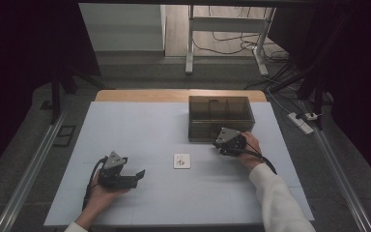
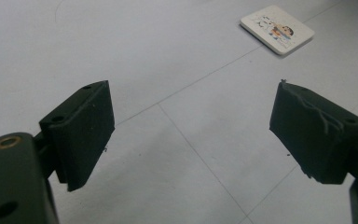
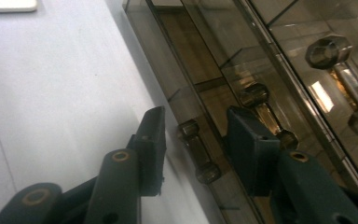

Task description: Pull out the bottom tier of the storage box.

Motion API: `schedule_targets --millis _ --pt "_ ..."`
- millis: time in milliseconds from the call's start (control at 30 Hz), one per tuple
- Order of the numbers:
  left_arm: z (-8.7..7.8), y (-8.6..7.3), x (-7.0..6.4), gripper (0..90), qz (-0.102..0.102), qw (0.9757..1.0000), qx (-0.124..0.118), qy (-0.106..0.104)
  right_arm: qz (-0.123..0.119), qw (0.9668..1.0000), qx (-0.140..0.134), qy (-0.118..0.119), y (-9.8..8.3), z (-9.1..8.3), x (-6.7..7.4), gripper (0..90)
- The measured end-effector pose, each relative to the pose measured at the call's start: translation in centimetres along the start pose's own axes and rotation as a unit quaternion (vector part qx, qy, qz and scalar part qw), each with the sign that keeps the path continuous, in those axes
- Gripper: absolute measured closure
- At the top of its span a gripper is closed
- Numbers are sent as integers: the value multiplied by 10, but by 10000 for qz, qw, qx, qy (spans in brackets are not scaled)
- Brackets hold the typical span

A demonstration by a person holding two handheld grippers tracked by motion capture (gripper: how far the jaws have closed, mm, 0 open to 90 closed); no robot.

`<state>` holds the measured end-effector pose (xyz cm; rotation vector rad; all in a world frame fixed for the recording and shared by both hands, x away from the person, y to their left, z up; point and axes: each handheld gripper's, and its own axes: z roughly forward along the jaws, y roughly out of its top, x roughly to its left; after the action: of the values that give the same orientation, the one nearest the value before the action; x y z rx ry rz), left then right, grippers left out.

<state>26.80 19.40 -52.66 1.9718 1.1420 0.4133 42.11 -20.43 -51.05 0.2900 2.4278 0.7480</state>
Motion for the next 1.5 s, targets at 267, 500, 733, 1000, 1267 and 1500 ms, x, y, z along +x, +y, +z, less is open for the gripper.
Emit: schedule_targets --millis 267,500,733,1000,1267,1500 --pt "0 0 0 140 3 10000 5 0 20 10000 -21 -60 -2 0 -2 628" --pt "0 0 0 140 7 10000 0 -3 7 10000 -14 -56 -2 1 -2 628" --pt "0 0 0 140 5 10000 2 -8 26 10000 -73 -18 -2 -4 -5 693" --pt "0 0 0 139 4 10000 -1 -1 80 9996 -152 227 -5 -7 -7 690" --pt "0 0 0 139 -7 10000 10 4 96 9994 -100 330 -7 -6 -9 683" --pt "1 0 0 139 -13 10000 18 -2 144 9990 -116 405 -8 -6 -11 679"
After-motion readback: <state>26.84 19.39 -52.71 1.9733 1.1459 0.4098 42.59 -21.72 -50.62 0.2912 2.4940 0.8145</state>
